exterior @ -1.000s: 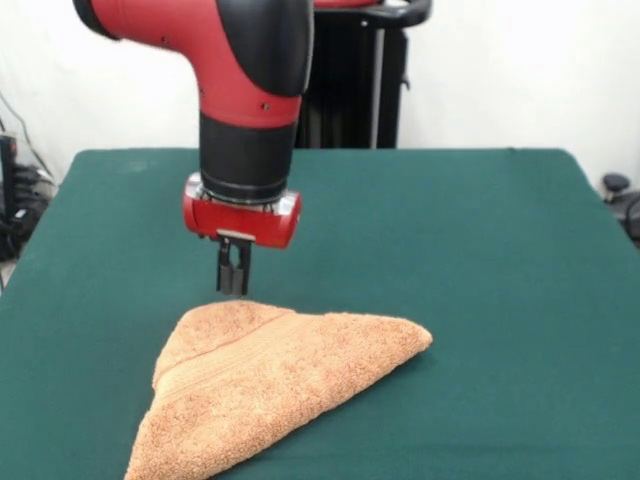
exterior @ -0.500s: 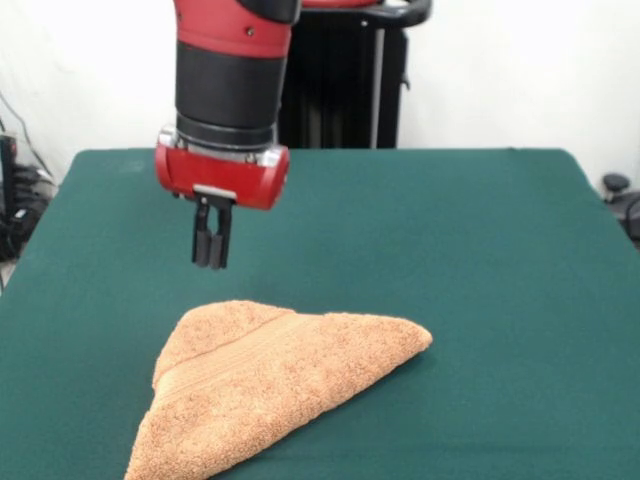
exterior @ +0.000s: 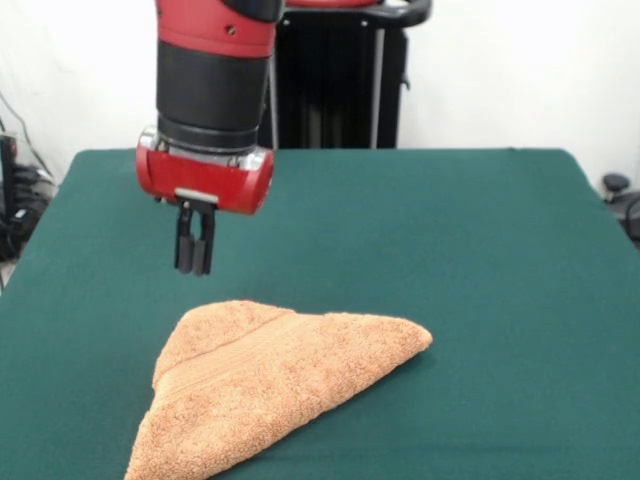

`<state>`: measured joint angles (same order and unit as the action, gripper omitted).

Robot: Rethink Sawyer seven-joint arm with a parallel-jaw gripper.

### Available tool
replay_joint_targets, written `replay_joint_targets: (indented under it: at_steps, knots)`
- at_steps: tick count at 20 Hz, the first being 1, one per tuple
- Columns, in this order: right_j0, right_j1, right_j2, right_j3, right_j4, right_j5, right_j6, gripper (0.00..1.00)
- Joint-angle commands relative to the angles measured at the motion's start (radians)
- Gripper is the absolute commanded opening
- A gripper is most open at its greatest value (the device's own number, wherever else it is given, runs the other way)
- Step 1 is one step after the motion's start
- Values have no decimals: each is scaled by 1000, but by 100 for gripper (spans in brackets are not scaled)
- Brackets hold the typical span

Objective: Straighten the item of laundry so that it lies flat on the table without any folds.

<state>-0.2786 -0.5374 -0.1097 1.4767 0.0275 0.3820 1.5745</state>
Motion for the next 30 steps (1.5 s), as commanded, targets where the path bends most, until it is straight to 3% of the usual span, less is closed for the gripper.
replay_joint_targets:
  at_steps: [1, 10, 30]
  knots:
    - [-5, 164, 91, -84, 27, 59, 132, 0]
    - [16, 192, 50, -126, 21, 69, 159, 0]
    - [-16, 171, 87, -104, 5, 64, 111, 0]
